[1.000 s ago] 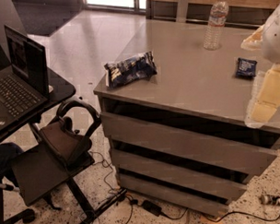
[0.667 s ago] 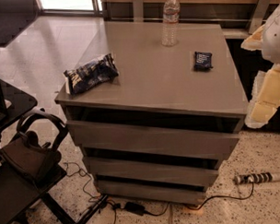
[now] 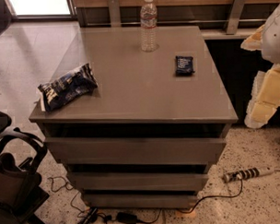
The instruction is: Pick rxbar blueberry
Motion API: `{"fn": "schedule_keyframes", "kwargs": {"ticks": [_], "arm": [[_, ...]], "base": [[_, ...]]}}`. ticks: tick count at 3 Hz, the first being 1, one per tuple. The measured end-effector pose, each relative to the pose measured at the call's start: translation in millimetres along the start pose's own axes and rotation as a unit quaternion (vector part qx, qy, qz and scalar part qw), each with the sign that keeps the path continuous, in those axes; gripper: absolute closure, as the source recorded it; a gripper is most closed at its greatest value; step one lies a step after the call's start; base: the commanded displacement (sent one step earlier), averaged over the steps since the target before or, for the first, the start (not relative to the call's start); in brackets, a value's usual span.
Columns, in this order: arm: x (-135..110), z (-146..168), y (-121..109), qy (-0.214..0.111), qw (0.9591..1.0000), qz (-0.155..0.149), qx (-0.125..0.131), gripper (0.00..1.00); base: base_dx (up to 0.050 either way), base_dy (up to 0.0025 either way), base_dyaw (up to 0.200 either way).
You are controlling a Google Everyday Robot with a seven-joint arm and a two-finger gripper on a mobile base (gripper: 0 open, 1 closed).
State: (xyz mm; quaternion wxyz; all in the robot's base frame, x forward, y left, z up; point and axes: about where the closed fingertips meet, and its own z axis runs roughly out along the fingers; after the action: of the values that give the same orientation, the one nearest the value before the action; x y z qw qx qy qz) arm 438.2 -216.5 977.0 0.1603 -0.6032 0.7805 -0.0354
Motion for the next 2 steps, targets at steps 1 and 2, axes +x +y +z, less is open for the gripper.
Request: {"fn": "schedule_keyframes", "kwargs": {"ticks": [1,2], "arm": [[0.0,0.0,0.0,0.0,1.0,0.0,0.0,0.0],[-0.1,-0.2,0.0,0.0,1.0,0.0,0.0,0.0]], "base": [[0.05,-0.00002,0.0],[0.05,0.00001,0.0]]}}
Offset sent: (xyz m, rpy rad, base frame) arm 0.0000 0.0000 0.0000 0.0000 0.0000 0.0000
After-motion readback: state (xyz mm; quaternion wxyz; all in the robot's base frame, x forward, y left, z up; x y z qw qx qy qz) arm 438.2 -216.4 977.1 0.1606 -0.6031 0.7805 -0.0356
